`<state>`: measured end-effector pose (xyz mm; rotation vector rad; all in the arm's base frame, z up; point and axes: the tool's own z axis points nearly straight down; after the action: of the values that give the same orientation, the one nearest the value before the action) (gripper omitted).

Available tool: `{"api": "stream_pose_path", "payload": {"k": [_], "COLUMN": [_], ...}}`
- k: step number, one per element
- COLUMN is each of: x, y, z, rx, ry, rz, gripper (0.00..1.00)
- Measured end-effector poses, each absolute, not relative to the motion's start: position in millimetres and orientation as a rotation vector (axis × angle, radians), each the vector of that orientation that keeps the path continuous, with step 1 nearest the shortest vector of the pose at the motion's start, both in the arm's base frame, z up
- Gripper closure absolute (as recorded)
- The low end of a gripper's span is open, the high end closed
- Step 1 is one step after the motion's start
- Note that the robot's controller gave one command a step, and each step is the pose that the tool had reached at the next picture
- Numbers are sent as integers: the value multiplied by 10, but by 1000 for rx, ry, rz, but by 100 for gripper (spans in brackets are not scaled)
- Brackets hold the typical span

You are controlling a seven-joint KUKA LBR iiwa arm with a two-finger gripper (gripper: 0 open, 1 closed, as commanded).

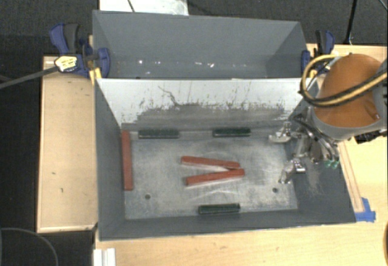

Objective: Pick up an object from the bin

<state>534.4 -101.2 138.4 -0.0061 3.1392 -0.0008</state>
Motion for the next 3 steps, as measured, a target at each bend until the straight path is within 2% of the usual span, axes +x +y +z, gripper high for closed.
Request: {"api": "stream_pose_path", "payload": {"k": [1, 2, 3], "x": [5345, 5366, 5368], "y": [-1011, -1186, -895], "z": [1384, 1505, 1194], "rx": [-7, -220, -282], "ry": [3139, 3132, 3121], "rz": [-1, 2, -7], "gripper": [0, 0, 0]}}
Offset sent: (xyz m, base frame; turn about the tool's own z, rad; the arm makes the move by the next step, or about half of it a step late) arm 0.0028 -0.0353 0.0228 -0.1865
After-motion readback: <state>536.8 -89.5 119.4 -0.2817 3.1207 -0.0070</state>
